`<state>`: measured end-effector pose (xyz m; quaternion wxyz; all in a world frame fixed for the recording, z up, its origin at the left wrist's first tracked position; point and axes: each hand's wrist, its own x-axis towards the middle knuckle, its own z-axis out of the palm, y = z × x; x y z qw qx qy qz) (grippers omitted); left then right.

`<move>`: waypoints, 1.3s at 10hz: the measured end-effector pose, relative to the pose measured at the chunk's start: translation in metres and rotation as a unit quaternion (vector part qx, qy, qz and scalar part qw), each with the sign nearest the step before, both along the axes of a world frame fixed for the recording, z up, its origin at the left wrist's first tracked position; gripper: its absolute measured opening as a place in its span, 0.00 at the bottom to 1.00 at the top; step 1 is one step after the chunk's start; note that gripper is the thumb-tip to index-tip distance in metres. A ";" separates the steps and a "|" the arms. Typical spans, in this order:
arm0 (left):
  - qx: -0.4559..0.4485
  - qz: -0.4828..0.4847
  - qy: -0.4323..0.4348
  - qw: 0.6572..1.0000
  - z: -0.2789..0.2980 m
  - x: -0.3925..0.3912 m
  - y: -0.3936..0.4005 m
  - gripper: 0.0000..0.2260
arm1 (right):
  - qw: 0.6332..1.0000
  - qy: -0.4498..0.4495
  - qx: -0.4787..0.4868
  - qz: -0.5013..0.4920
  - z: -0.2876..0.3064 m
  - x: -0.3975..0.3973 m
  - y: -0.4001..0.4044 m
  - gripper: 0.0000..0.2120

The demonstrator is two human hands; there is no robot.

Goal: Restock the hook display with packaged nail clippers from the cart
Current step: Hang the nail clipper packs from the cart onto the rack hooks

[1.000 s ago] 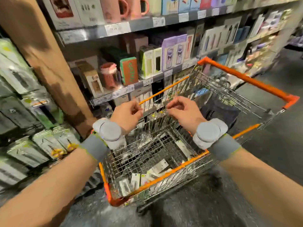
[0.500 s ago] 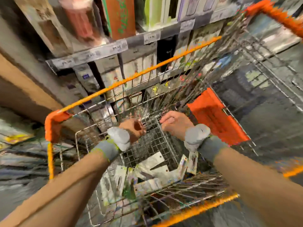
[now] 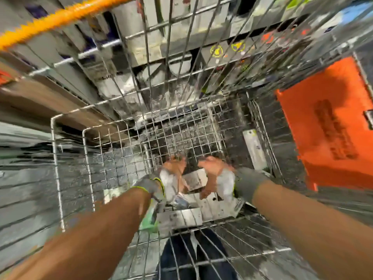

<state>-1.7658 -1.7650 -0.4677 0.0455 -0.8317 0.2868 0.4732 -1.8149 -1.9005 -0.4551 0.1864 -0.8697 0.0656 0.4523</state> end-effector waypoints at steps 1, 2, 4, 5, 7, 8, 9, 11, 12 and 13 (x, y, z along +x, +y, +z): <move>-0.013 -0.014 0.007 1.000 -0.030 -0.013 0.009 0.28 | 0.997 0.031 -0.030 0.059 -0.022 -0.007 0.005 0.25; -0.030 -0.065 -0.015 0.997 -0.043 -0.024 0.011 0.34 | 0.996 0.013 -0.046 0.075 -0.033 -0.016 0.007 0.25; -0.046 -0.086 -0.047 0.994 -0.044 -0.040 0.013 0.33 | 0.985 0.018 -0.073 0.158 -0.044 -0.028 0.014 0.22; -0.058 -0.133 -0.091 0.985 -0.040 -0.048 0.016 0.27 | 0.986 0.020 -0.061 0.154 -0.045 -0.030 0.018 0.19; -0.077 -0.143 -0.082 0.983 -0.039 -0.043 0.007 0.18 | 0.984 0.115 -0.008 0.136 -0.043 -0.017 0.018 0.16; -0.057 -0.104 -0.012 0.993 -0.038 -0.041 0.008 0.22 | 0.983 0.143 -0.005 0.115 -0.045 -0.008 0.016 0.09; -0.052 -0.065 0.017 0.996 -0.041 -0.037 0.008 0.24 | 0.982 0.162 -0.019 0.091 -0.048 -0.001 0.012 0.10; -0.049 0.051 0.047 0.996 -0.046 -0.007 0.005 0.26 | 0.992 0.099 -0.023 0.069 -0.047 0.033 -0.005 0.20; -0.052 0.129 0.033 0.990 -0.047 0.011 0.010 0.28 | 0.999 0.035 0.015 0.001 -0.060 0.044 -0.014 0.18; -0.061 0.198 0.045 0.977 -0.051 0.031 0.017 0.31 | 0.994 -0.017 0.031 -0.103 -0.068 0.055 -0.023 0.11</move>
